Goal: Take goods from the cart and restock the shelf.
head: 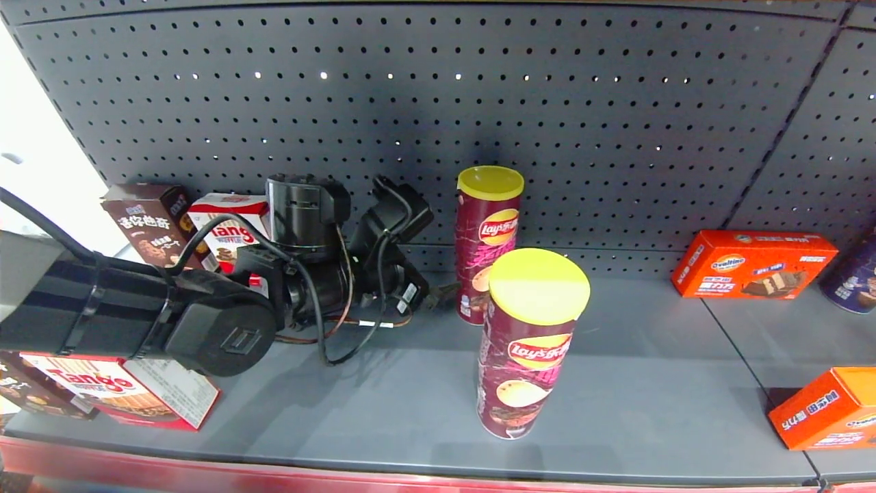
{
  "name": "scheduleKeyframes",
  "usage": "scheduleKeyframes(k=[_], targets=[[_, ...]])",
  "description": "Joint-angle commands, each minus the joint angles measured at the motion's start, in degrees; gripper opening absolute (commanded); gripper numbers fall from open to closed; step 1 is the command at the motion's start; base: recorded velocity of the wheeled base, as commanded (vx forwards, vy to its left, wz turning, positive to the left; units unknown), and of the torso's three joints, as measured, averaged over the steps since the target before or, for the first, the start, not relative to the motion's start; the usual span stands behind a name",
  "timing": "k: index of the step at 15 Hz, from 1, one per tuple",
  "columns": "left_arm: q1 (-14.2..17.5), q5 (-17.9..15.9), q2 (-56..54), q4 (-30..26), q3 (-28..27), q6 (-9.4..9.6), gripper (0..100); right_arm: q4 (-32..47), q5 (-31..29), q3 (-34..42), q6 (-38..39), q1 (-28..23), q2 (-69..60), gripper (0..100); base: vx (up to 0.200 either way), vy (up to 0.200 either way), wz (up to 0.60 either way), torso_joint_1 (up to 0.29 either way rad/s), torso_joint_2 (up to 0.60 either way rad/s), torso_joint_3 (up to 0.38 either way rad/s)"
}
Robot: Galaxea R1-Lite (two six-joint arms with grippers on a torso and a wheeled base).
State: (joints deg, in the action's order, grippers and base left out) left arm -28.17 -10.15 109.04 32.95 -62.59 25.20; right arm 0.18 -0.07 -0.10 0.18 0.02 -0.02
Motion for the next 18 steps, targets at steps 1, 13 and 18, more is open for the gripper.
scheduleKeyframes(k=[1,13,18], targets=[[0.05,-0.04,0.03,0.71,0.18,0.03,100,-0.01,-0.01,0.01,-0.01,0.06,0.02,100,0.000,0.000,0.00,0.000,0.00,0.000],[-1.36,10.68,-2.61,8.27,7.74,0.91,100,-0.01,-0.01,0.01,-0.01,0.06,0.02,100,0.000,0.000,0.00,0.000,0.00,0.000],[-2.06,12.35,-1.99,8.18,5.98,1.43,100,-0.01,-0.01,0.01,-0.01,0.06,0.02,100,0.000,0.000,0.00,0.000,0.00,0.000]])
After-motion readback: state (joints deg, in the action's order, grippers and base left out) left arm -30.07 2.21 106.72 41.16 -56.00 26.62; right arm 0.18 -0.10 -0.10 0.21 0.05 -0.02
